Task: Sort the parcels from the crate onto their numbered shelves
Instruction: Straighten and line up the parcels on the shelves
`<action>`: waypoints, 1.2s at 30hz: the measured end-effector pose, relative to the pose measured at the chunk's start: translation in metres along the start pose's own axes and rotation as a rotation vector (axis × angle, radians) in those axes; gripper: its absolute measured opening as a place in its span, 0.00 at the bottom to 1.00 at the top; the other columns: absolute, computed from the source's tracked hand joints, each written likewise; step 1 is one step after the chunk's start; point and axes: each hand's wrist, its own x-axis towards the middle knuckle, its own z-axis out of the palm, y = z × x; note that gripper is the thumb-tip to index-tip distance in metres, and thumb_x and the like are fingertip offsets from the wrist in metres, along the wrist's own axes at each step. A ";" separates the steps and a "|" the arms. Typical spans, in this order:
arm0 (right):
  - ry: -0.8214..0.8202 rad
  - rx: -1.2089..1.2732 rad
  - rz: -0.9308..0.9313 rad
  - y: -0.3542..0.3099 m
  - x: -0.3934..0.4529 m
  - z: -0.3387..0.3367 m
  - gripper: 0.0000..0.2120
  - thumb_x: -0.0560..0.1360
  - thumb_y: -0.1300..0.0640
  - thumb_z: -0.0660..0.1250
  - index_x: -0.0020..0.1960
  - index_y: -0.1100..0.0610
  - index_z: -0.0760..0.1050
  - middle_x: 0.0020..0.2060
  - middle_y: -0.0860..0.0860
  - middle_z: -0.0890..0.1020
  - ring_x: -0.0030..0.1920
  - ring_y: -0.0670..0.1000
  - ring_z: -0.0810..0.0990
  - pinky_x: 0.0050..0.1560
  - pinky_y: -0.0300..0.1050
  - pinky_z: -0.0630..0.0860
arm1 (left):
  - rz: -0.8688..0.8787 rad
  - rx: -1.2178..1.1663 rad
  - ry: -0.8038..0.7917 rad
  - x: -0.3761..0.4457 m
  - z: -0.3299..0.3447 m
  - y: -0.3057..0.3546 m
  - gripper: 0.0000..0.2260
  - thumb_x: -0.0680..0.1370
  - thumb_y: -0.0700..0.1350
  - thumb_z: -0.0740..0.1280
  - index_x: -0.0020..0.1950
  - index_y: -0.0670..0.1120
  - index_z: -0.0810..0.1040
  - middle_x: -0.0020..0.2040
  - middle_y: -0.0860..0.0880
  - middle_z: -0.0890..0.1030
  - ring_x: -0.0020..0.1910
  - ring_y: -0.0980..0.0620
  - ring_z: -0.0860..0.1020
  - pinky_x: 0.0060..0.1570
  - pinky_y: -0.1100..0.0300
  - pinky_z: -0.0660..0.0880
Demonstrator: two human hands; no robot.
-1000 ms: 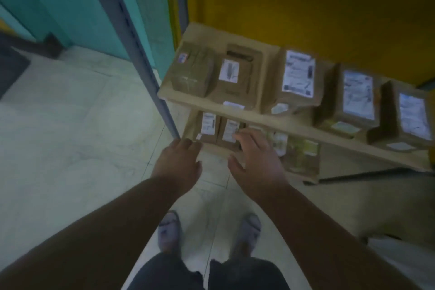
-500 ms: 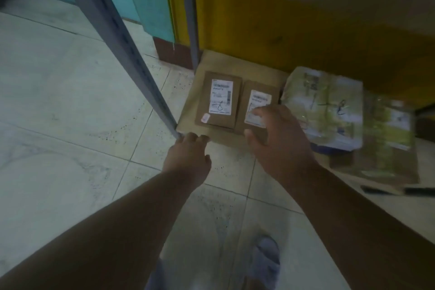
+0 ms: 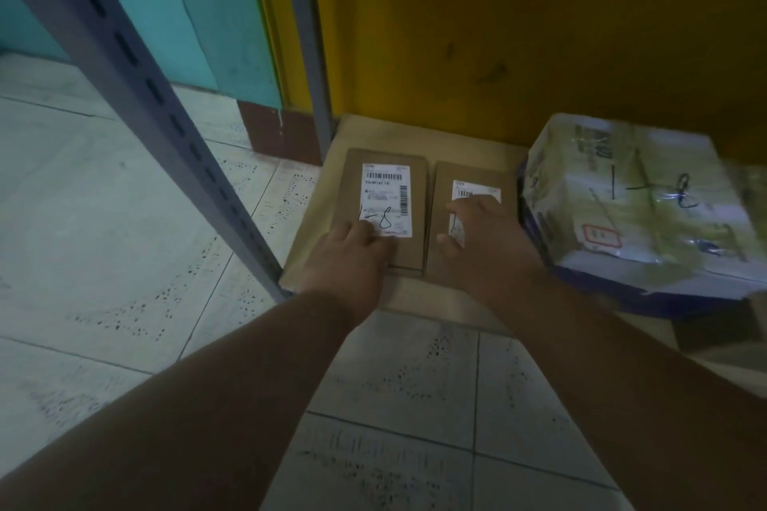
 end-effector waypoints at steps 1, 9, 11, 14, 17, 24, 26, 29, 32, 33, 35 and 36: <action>-0.031 -0.004 0.012 0.003 -0.001 0.004 0.23 0.80 0.50 0.64 0.73 0.53 0.68 0.70 0.53 0.70 0.68 0.55 0.70 0.67 0.53 0.72 | -0.008 -0.005 -0.009 -0.003 -0.001 -0.002 0.20 0.81 0.48 0.58 0.73 0.57 0.68 0.71 0.49 0.68 0.68 0.44 0.64 0.64 0.50 0.67; -0.097 -0.055 0.018 0.012 -0.008 0.016 0.23 0.81 0.50 0.62 0.75 0.54 0.66 0.71 0.53 0.69 0.70 0.55 0.69 0.69 0.51 0.69 | -0.068 -0.012 -0.036 -0.014 -0.006 -0.017 0.21 0.80 0.45 0.59 0.73 0.56 0.69 0.72 0.50 0.67 0.69 0.46 0.65 0.64 0.49 0.68; -0.095 -0.069 0.027 0.018 -0.008 0.018 0.23 0.81 0.49 0.62 0.74 0.54 0.67 0.71 0.54 0.69 0.69 0.56 0.70 0.68 0.52 0.71 | -0.071 0.005 -0.027 -0.011 -0.005 -0.016 0.21 0.79 0.44 0.59 0.73 0.56 0.68 0.72 0.50 0.67 0.68 0.45 0.65 0.64 0.50 0.68; -0.128 -0.116 0.041 0.028 -0.010 0.020 0.24 0.81 0.48 0.62 0.75 0.54 0.66 0.74 0.55 0.66 0.71 0.57 0.68 0.69 0.53 0.70 | -0.070 -0.005 -0.009 -0.010 -0.007 -0.004 0.21 0.79 0.45 0.60 0.73 0.53 0.68 0.72 0.49 0.66 0.69 0.45 0.64 0.63 0.48 0.70; -0.152 -0.150 0.047 0.031 -0.011 0.020 0.24 0.81 0.47 0.61 0.74 0.55 0.67 0.74 0.55 0.66 0.71 0.57 0.68 0.69 0.52 0.70 | 0.093 -0.054 0.051 -0.010 -0.008 0.017 0.19 0.78 0.44 0.63 0.69 0.50 0.72 0.69 0.47 0.71 0.65 0.43 0.69 0.59 0.47 0.70; -0.157 -0.123 0.034 0.029 -0.020 0.029 0.25 0.80 0.47 0.62 0.75 0.53 0.67 0.76 0.55 0.65 0.75 0.57 0.63 0.74 0.51 0.63 | 0.231 0.018 0.002 0.001 0.003 0.033 0.14 0.79 0.47 0.60 0.62 0.50 0.78 0.61 0.51 0.76 0.61 0.47 0.69 0.57 0.51 0.69; -0.158 -0.098 0.042 0.026 -0.024 0.027 0.25 0.81 0.47 0.61 0.76 0.54 0.66 0.77 0.55 0.64 0.75 0.57 0.62 0.75 0.52 0.62 | 0.249 0.043 0.019 -0.002 0.004 0.031 0.13 0.79 0.47 0.61 0.61 0.50 0.80 0.59 0.52 0.77 0.59 0.46 0.71 0.54 0.51 0.70; -0.073 -0.050 0.039 0.020 -0.037 0.012 0.24 0.81 0.49 0.61 0.75 0.56 0.68 0.74 0.56 0.68 0.72 0.57 0.66 0.72 0.52 0.66 | 0.262 0.018 0.048 -0.005 -0.003 0.036 0.13 0.77 0.46 0.65 0.60 0.48 0.80 0.58 0.49 0.79 0.56 0.45 0.74 0.52 0.51 0.72; 0.108 -0.033 0.028 0.019 -0.054 -0.023 0.19 0.80 0.51 0.63 0.68 0.56 0.73 0.64 0.55 0.75 0.64 0.56 0.72 0.64 0.51 0.71 | 0.253 -0.138 0.063 -0.007 -0.015 0.059 0.14 0.77 0.45 0.65 0.62 0.47 0.78 0.58 0.47 0.79 0.55 0.46 0.75 0.55 0.52 0.74; 0.182 -0.026 0.017 0.022 -0.060 -0.037 0.16 0.79 0.52 0.64 0.64 0.56 0.75 0.59 0.55 0.77 0.60 0.56 0.74 0.60 0.51 0.73 | 0.252 -0.198 0.054 -0.006 -0.020 0.071 0.15 0.78 0.46 0.64 0.65 0.47 0.76 0.59 0.47 0.78 0.57 0.47 0.75 0.57 0.52 0.73; 0.324 -0.024 0.001 0.040 -0.070 -0.060 0.11 0.77 0.55 0.65 0.57 0.57 0.77 0.53 0.55 0.79 0.54 0.57 0.75 0.56 0.53 0.74 | 0.241 -0.322 0.063 0.000 -0.030 0.097 0.19 0.79 0.47 0.65 0.70 0.48 0.71 0.64 0.46 0.75 0.61 0.46 0.74 0.60 0.51 0.72; 0.376 -0.029 0.016 0.054 -0.074 -0.069 0.10 0.77 0.56 0.65 0.56 0.58 0.78 0.52 0.56 0.79 0.53 0.57 0.76 0.56 0.55 0.75 | 0.230 -0.393 0.078 0.006 -0.036 0.110 0.22 0.78 0.46 0.66 0.72 0.48 0.69 0.66 0.46 0.74 0.63 0.45 0.73 0.61 0.50 0.72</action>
